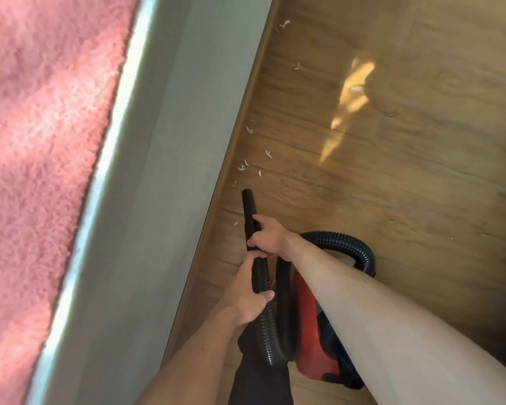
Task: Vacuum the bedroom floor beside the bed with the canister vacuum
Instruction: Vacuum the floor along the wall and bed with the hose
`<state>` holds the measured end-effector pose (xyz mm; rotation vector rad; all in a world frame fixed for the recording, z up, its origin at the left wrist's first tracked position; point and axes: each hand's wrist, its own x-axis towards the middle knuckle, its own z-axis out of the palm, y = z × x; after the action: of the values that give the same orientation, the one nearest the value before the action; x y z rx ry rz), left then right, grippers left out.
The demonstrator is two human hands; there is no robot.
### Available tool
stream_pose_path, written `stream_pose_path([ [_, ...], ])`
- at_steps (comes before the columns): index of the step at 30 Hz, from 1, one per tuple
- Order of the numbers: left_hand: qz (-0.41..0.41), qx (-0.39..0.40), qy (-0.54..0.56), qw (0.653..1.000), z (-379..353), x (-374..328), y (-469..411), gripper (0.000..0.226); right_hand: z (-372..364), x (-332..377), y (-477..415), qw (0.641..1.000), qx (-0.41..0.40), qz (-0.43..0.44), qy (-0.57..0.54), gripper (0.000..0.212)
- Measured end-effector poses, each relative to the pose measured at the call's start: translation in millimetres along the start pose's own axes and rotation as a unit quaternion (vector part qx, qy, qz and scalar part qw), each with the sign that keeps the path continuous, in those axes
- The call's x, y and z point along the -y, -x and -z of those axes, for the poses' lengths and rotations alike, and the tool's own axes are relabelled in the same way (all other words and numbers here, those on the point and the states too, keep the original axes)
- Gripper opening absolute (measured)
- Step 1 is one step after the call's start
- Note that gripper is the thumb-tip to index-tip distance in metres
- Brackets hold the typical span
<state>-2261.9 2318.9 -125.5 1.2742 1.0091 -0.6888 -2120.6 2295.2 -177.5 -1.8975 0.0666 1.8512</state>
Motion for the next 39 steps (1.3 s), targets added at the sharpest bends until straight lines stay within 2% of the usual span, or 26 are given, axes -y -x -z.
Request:
stream_pose_path([
  [7, 0.010, -0.011, 0.024, 1.000, -4, 8, 9, 0.062, -8, -4, 3, 0.999, 0.022, -0.036, 0.009, 0.079],
  [12, 0.050, -0.007, 0.056, 0.997, -12, 10, 12, 0.063, -9, -13, 1, 0.998, 0.032, -0.049, 0.013, 0.080],
  [20, 0.071, -0.061, 0.075, 0.993, -41, 7, 21, 0.069, -1, -23, 1, 0.991, 0.084, -0.079, 0.062, 0.075],
  [28, 0.075, -0.077, 0.076, 0.991, -52, 9, 19, 0.070, 2, -33, -7, 0.990, 0.103, -0.058, 0.070, 0.075],
  [39, 0.054, -0.051, 0.067, 0.995, -31, 13, 9, 0.067, 0, -35, -24, 0.997, 0.072, -0.006, 0.040, 0.079],
])
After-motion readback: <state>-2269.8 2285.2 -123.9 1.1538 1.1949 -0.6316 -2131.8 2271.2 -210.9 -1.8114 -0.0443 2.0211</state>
